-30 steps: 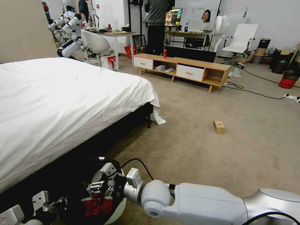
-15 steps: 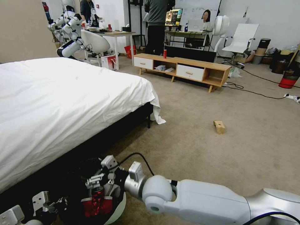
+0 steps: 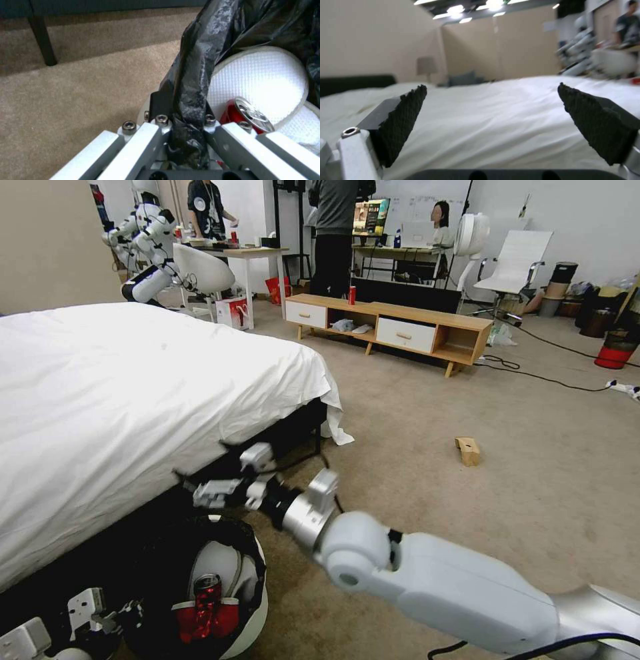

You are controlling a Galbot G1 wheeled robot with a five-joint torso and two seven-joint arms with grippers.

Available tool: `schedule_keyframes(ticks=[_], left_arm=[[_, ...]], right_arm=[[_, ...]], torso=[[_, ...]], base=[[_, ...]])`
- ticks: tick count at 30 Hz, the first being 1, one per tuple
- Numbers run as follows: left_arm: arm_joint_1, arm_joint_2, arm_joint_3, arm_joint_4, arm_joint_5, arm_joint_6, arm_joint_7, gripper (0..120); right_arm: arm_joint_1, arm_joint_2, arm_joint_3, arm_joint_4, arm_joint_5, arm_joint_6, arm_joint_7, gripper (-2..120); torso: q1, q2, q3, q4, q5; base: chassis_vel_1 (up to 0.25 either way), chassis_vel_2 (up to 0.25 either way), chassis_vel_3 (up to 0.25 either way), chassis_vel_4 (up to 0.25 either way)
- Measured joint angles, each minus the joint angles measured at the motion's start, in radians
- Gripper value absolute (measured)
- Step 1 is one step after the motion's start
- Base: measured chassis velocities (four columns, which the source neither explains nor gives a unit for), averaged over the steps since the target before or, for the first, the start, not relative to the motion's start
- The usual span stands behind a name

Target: Pick up the trash bin and place the garbage on the floor into it.

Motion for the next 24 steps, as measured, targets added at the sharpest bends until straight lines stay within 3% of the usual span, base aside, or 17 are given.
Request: schedule_keyframes(ticks=[1,5,7,11,14,17,20,24], left_arm=[[0.0,0.0,-0.001,0.0,0.006,0.0,0.005,2],[-0.001,-0.002,-0.001,0.002,0.01,0.0,0.007,2],[-0.003,-0.007,-0.002,0.003,0.017,0.0,0.009,2],[-0.004,-0.014,-0.003,0.003,0.021,0.0,0.011,2],[-0.006,-0.026,-0.008,0.001,0.044,0.0,0.018,2],[0.007,-0.043,-0.017,-0.007,0.058,0.0,0.026,2],[0.022,-0.067,-0.027,-0.018,0.076,0.0,0.031,2],[0.022,-0.081,-0.028,-0.025,0.094,0.0,0.036,2]], right_arm=[[-0.045,-0.03,0.085,0.016,0.0,0.004,-0.008,100],[-0.116,-0.073,0.207,0.043,-0.002,0.005,-0.017,100],[-0.207,-0.128,0.382,0.079,-0.008,0.011,-0.028,100],[-0.296,-0.17,0.551,0.104,-0.022,0.034,-0.039,100],[-0.45,-0.203,0.785,0.142,-0.047,0.04,-0.043,100],[-0.505,-0.201,0.869,0.147,-0.069,0.045,-0.04,100],[-0.55,-0.183,0.944,0.145,-0.106,0.053,-0.039,100],[-0.639,-0.161,1.058,0.157,-0.184,0.06,-0.039,100]], torso=[[0.0,0.0,0.0,0.0001,-0.0001],[0.0,0.0,0.0,-0.0003,0.0002],[0.0,0.0,0.0,-0.0005,0.0001],[0.0,0.0,0.0,-0.0002,0.0001],[0.0,0.0,0.0,-0.0005,0.0003],[0.0,0.0,0.0,-0.0008,0.0],[0.0,0.0,0.0,0.0011,0.0],[0.0,0.0,0.0,-0.0001,0.0]], base=[[0.0,0.0,0.0,0.0],[0.0,0.0,0.0,0.0],[0.0,0.0,0.0,0.0],[0.0,0.0,0.0,0.0],[0.0,0.0,0.0,0.0],[0.0,0.0,0.0,0.0],[0.0,0.0,0.0,0.0],[0.0,0.0,0.0,0.0]])
